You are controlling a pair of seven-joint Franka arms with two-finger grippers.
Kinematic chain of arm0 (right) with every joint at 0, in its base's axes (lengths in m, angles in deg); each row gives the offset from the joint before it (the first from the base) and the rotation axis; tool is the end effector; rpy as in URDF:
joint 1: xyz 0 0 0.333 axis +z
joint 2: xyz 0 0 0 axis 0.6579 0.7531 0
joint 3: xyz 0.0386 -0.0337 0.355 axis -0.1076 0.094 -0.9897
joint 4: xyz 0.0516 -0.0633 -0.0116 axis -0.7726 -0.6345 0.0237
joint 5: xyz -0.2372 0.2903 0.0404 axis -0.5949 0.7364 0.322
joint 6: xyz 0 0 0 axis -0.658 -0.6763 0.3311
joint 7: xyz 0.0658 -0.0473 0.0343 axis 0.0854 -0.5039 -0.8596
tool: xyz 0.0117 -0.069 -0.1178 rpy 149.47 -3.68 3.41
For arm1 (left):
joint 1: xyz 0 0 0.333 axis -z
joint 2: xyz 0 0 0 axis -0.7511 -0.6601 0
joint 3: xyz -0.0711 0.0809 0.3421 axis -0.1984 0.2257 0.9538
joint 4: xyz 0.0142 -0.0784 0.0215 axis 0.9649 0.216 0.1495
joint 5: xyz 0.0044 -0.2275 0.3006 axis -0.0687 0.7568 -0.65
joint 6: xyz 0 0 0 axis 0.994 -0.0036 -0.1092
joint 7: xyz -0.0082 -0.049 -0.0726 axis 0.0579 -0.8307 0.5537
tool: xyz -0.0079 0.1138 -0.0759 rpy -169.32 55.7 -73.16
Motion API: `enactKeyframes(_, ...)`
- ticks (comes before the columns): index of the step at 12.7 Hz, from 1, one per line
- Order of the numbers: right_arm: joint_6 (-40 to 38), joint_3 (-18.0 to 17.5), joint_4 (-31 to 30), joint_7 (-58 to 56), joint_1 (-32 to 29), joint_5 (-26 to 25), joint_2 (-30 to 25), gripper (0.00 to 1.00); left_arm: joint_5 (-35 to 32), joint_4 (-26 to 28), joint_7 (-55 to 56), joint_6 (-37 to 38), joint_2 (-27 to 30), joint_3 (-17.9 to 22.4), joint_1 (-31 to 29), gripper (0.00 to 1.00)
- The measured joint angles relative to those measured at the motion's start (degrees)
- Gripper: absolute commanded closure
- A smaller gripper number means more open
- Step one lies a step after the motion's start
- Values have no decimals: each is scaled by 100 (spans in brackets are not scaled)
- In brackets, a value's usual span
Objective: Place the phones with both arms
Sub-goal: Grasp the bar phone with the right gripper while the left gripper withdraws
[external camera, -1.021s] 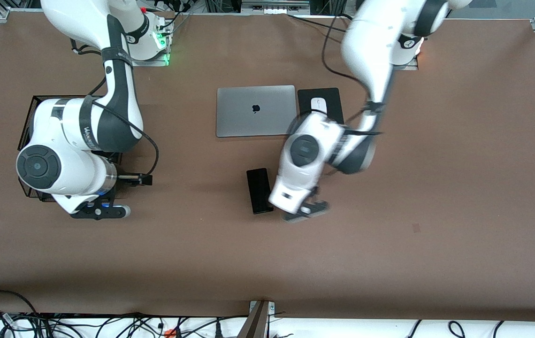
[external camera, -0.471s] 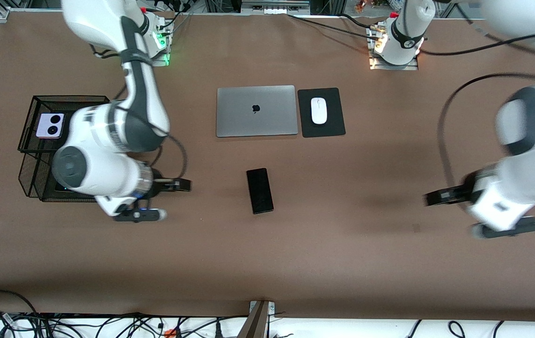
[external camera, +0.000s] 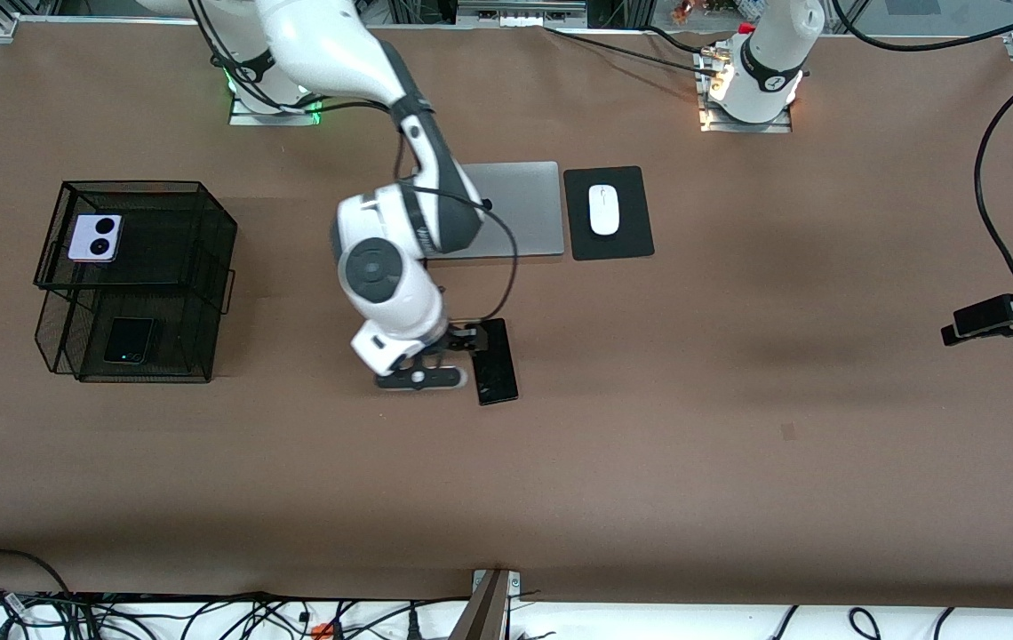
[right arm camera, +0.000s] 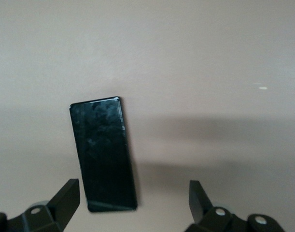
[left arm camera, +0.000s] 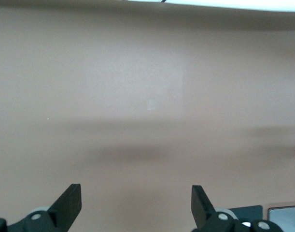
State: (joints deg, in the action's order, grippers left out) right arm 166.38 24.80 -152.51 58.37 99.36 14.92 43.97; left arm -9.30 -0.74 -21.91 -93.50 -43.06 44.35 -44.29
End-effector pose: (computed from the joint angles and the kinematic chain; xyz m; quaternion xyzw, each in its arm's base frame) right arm 0.6224 0.4599 0.2685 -0.9985 -0.0275 -0.0244 0.0410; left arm 0.6747 0.0511 0.5755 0.9992 0.0104 -0.0106 0.0376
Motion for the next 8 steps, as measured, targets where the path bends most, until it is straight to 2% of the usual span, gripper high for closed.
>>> enactKeyframes(3,663,-18,-13,355,335,-243,534,0,-398,802,-95,-561,381,-153,33,0)
enactKeyframes(5,1022,-98,-9,567,378,-261,710,0,-637,1685,-113,-1183,856,-337,36,0)
enactKeyframes(8,1136,-202,-7,695,378,-265,735,0,-1057,3068,-115,-1989,1626,-658,50,0)
